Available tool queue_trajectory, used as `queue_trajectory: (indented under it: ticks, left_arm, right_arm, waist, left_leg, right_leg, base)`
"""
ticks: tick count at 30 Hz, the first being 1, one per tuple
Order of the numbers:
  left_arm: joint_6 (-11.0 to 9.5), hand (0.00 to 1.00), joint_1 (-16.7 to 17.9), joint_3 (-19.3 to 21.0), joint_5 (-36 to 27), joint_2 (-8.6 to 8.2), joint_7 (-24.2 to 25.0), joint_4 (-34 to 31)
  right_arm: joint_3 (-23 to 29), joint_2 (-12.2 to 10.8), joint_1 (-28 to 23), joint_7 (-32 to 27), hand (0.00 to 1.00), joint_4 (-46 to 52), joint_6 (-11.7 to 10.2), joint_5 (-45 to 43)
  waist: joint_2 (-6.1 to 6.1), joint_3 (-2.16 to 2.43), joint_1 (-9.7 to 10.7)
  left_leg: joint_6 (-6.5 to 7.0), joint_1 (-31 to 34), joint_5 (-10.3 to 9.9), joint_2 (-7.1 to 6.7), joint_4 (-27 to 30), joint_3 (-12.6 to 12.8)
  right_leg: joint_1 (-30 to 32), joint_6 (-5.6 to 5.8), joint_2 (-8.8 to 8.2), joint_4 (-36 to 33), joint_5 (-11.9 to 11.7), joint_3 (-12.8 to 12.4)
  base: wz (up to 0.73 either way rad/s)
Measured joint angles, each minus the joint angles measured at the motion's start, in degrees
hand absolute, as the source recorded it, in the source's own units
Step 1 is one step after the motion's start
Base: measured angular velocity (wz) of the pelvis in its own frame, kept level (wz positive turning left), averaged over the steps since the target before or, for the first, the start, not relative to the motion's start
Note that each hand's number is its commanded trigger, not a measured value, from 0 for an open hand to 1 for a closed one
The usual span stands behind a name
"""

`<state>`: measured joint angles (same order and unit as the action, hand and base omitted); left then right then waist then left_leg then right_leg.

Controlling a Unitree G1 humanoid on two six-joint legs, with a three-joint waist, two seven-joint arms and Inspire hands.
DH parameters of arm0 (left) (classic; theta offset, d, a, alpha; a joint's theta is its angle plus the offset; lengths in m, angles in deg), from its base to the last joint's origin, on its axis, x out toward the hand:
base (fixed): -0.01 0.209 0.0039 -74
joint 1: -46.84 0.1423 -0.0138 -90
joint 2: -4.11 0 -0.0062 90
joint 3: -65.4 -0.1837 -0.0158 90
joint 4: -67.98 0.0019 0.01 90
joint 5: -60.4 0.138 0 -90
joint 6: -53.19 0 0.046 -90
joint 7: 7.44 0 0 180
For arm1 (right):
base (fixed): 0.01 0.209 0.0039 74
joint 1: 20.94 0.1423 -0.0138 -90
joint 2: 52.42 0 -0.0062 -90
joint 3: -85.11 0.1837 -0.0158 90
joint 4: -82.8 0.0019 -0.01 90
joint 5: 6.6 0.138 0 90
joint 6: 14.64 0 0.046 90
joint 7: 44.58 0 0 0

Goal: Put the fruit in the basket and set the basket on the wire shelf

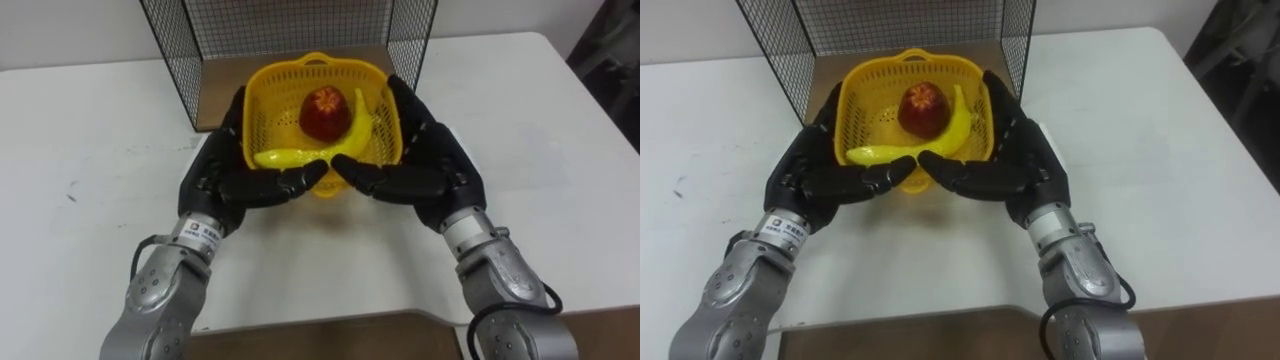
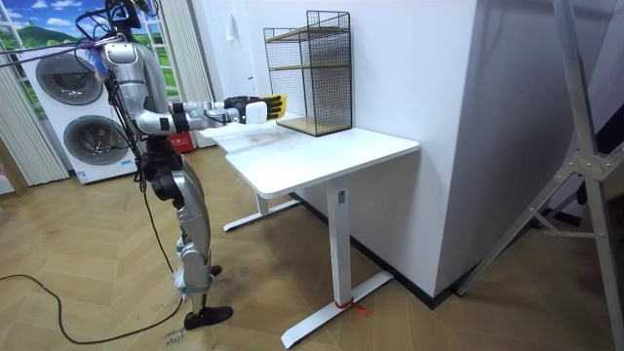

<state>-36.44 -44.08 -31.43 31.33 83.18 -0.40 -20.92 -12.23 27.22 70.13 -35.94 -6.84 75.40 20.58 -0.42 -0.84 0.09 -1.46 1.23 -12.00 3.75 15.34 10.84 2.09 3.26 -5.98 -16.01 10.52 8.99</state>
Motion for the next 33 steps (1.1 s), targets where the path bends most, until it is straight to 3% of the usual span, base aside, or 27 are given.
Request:
queue_trajectory:
  ticks: [6, 10, 12, 14, 16, 18, 19, 20, 21, 22, 23, 24, 25, 26, 28, 30, 33]
  left_arm:
    - [0.0, 0.0, 0.0, 0.0, 0.3, 0.08, 0.0, 0.0]
    - [0.0, 0.0, 0.1, 0.4, 1.0, 0.08, 0.0, 0.1]
    - [0.0, 0.0, 0.8, 0.6, 0.8, 0.19, 0.0, 0.2]
    - [0.0, 0.0, 1.1, 1.0, 0.6, 0.3, 0.0, 1.1]
    - [0.0, 0.0, 1.1, 1.1, 1.0, 0.4, 0.0, 1.2]
    - [0.0, 0.0, 1.1, 1.1, 0.7, 0.63, 0.0, 1.8]
    - [-0.1, 0.0, 1.3, 1.0, 0.6, 0.75, 0.1, 1.9]
    - [0.0, 0.0, 1.2, 0.9, 0.6, 0.46, 0.7, 1.9]
    - [0.0, 0.0, 1.1, 0.9, 0.6, 0.28, 1.1, 1.9]
    - [-0.1, 0.0, 0.9, 0.9, 0.6, -0.03, 1.3, 1.9]
    - [-0.3, 0.0, 0.9, 1.2, 0.6, -0.14, 1.3, 1.9]
    - [-0.4, 0.0, 1.0, 1.3, 0.5, -0.1, 1.3, 1.9]
    - [-0.5, 0.0, 1.1, 1.7, 0.5, 0.11, 1.3, 2.0]
    - [-0.5, 0.0, 0.7, 2.2, 0.5, 0.31, 1.3, 2.0]
    - [-0.6, 0.0, 0.7, 2.1, 0.4, 0.84, 1.3, 2.0]
    - [-0.6, 0.0, 0.8, 1.8, 0.3, 1.07, 1.3, 2.0]
    - [-0.6, 0.0, 0.8, 0.9, -0.3, 0.77, 1.3, 1.9]
  right_arm:
    - [0.2, 0.1, -0.1, 0.3, 0.0, 0.0, 0.0, -0.8]
    - [0.3, 0.2, 0.0, 0.9, 0.0, -0.5, 0.0, -0.7]
    - [0.7, 0.2, 0.0, 1.3, 0.0, -1.7, 0.0, -0.7]
    - [0.5, 0.3, -0.7, 1.8, 0.0, -2.0, 0.1, -0.6]
    - [0.4, 0.3, -0.6, 2.0, 0.0, -1.9, 0.1, -0.6]
    - [-0.1, 0.4, -0.6, 2.0, 0.0, -2.0, 0.1, -0.6]
    - [-0.2, 0.4, -0.6, 2.1, 0.0, -2.1, 0.1, -0.4]
    - [0.0, 1.1, -0.6, 2.1, 0.0, -2.1, 0.1, -0.3]
    - [0.1, 1.5, -0.5, 2.1, 0.0, -2.1, 0.1, -0.3]
    - [0.0, 2.0, -0.5, 2.1, 0.0, -2.1, 0.1, -0.3]
    - [-0.3, 2.0, -0.5, 2.1, 0.0, -2.1, 0.1, -0.4]
    - [-0.5, 2.0, -0.5, 2.1, 0.0, -2.2, 0.1, -0.4]
    - [-0.6, 2.1, -0.6, 2.1, 0.0, -2.2, 0.1, -0.4]
    - [-0.6, 1.7, -0.5, 2.3, 0.0, -2.2, 0.1, -0.4]
    - [-0.7, 1.7, -0.6, 2.6, 0.0, -2.2, 0.1, -0.3]
    - [-0.8, 1.8, -0.6, 2.7, 0.0, -2.2, 0.1, 0.1]
    - [-0.1, 1.8, -0.5, 2.5, 0.0, -2.0, 0.1, 0.0]
  waist:
    - [1.26, -0.03, 0.3]
    - [1.32, -0.1, -0.4]
    - [1.66, -0.27, -0.6]
    - [1.82, -0.45, -0.7]
    - [1.82, -0.4, -0.6]
    - [1.98, -0.44, -0.4]
    - [2.51, -0.84, -0.4]
    - [3.34, -0.94, -0.4]
    - [3.23, -0.82, -0.4]
    - [3.39, -0.62, -0.7]
    - [2.59, -0.14, -1.8]
    - [2.2, 0.1, -2.3]
    - [1.51, 0.9, -2.7]
    - [2.1, 0.94, -2.3]
    - [3.15, 0.72, -1.9]
    - [3.3, 0.64, -1.9]
    - [3.94, 0.69, -2.0]
  left_leg:
    - [-0.35, 1.0, -0.3, 0.81, 2.6, 0.0]
    - [-1.51, 4.6, -4.2, 3.99, 12.0, -1.0]
    - [-2.04, 5.8, -5.0, 5.09, 16.4, -1.6]
    - [-2.06, 7.6, -5.1, 6.28, 21.7, -1.7]
    - [-2.02, 9.4, -4.6, 6.82, 24.2, -2.1]
    - [-1.88, 11.0, -2.5, 7.03, 26.8, -2.3]
    - [-1.46, 13.6, -1.3, 6.36, 29.0, -2.6]
    - [-0.77, 15.6, -1.9, 3.91, 25.6, -2.8]
    - [-0.9, 16.5, -1.6, 2.62, 22.7, -2.8]
    - [-1.19, 17.7, -0.2, 0.81, 15.4, -1.9]
    - [-0.92, 18.1, 2.0, 0.27, 8.1, -1.7]
    - [-0.28, 18.0, 4.2, 0.53, 5.9, -1.8]
    - [0.41, 17.4, 7.2, 0.58, 5.4, -2.1]
    - [1.29, 16.6, 8.4, 0.36, 5.6, -1.6]
    - [1.95, 15.9, 8.7, 0.28, 7.1, -0.1]
    - [3.76, 16.0, 7.7, -0.39, 10.0, 0.2]
    - [5.98, 15.8, 3.8, -3.62, 12.7, 1.7]
  right_leg:
    - [0.1, -0.11, 0.36, -0.9, 0.0, 0.0]
    - [2.2, -1.81, 2.26, -6.6, 2.7, 0.6]
    - [3.0, -2.58, 2.73, -9.6, 4.7, 0.8]
    - [4.2, -3.14, 3.12, -13.9, 8.4, 0.6]
    - [5.6, -4.16, 3.77, -16.3, 9.5, -0.5]
    - [5.5, -5.26, 4.81, -16.8, 9.6, -3.2]
    - [5.0, -5.96, 5.11, -16.7, 9.6, -5.1]
    - [5.1, -6.05, 5.03, -16.5, 9.6, -7.2]
    - [5.2, -6.06, 5.04, -16.1, 9.6, -8.0]
    - [5.2, -6.01, 5.14, -15.4, 9.3, -9.4]
    - [5.0, -5.84, 5.66, -15.0, 9.1, -10.3]
    - [4.9, -5.93, 6.04, -15.0, 9.2, -10.7]
    - [4.6, -5.69, 6.06, -15.1, 9.9, -10.7]
    - [3.7, -4.77, 5.68, -15.1, 10.5, -10.7]
    - [2.1, -4.49, 4.76, -15.1, 11.5, -10.4]
    - [0.9, -3.8, 3.8, -15.1, 12.8, -10.6]
    - [0.3, -1.33, -0.91, -17.6, 15.9, -9.7]
  base:
    - [0.0]
    - [-0.07]
    - [0.04]
    - [0.1]
    - [0.13]
    - [0.2]
    - [0.32]
    - [0.34]
    - [0.25]
    - [-0.07]
    - [-0.28]
    - [-0.47]
    - [-0.35]
    - [-0.2]
    - [0.02]
    - [-0.03]
    - [0.0]
